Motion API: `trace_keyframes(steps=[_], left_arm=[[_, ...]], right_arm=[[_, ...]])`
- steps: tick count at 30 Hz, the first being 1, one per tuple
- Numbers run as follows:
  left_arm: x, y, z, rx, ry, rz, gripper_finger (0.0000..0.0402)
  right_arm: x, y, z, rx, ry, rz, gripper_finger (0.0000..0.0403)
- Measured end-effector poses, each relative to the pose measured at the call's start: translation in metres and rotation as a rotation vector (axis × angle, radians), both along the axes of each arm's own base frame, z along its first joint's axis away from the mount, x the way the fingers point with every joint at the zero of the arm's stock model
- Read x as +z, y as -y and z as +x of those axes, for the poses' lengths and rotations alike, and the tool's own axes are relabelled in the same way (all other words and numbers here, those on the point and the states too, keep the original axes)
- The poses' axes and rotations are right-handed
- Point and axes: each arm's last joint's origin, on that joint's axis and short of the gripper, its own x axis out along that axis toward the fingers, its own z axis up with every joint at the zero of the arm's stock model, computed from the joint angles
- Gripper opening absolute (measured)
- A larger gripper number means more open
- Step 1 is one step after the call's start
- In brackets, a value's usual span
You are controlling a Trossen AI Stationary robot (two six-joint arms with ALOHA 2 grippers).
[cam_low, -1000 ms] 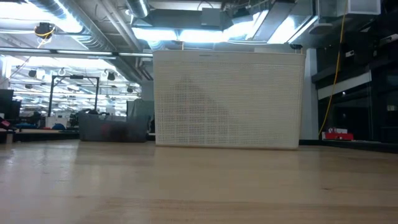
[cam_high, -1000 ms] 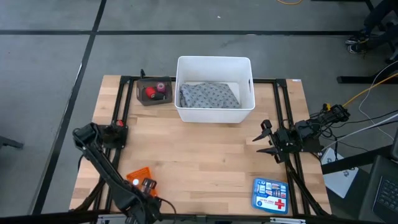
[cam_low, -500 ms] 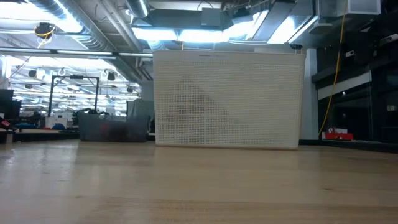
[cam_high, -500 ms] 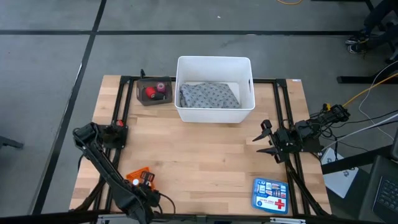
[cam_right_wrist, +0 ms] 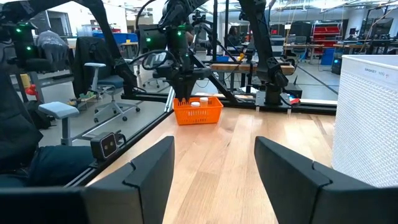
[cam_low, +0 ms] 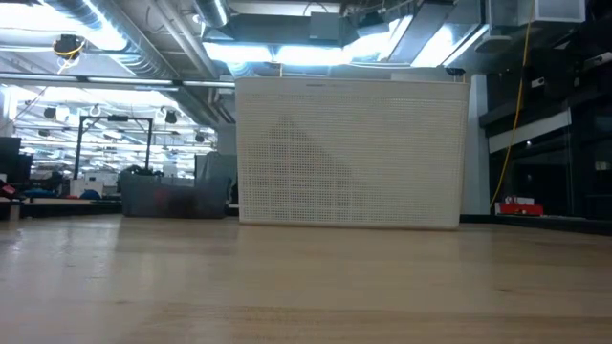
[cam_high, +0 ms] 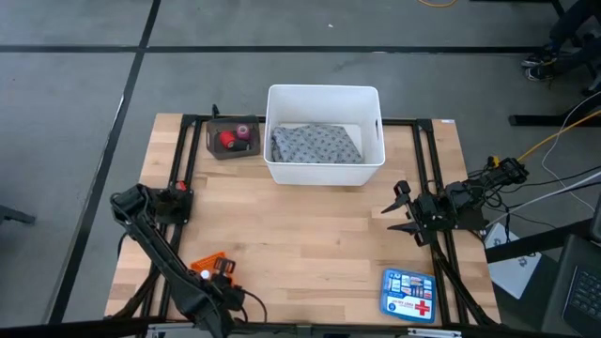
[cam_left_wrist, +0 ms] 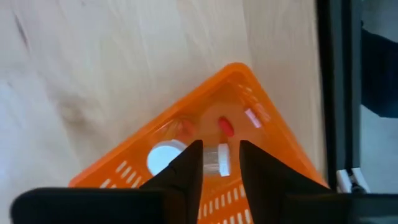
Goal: Pick & Place Medicine items
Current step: Return to Home Position
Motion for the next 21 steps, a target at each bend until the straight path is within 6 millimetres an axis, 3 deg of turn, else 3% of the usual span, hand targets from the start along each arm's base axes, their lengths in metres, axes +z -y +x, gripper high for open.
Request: trace_keyframes(steps=[6,13,15,17,21], left_arm=[[0.020,-0.006,-0.003,-0.016,0.103,-0.018,0.0127],[0.091,-0.023,-0.021,-0.074,0.591,-0.087,0.0132],[0.102,-0.034,-0.031,-0.083,0.718,-0.115,0.0132],[0.101,-0.047,-0.040,-0.077,0.802,-0.147,0.0132],[0.074,-0.073,-0.050,-0.065,0.894,-0.243,0.0132]], right_arm=[[0.000,0.000,0.000,0.000,0.000,0.000,0.0224],[0.000,0.000,0.000,0.000,0.000,0.000,0.0224],[0.000,0.000,0.000,0.001,0.000,0.000,0.0224],[0.000,0.000,0.000,0.001,0.000,0.000,0.0224],[0.000,0.000,0.000,0.003,0.000,0.000,0.0224]])
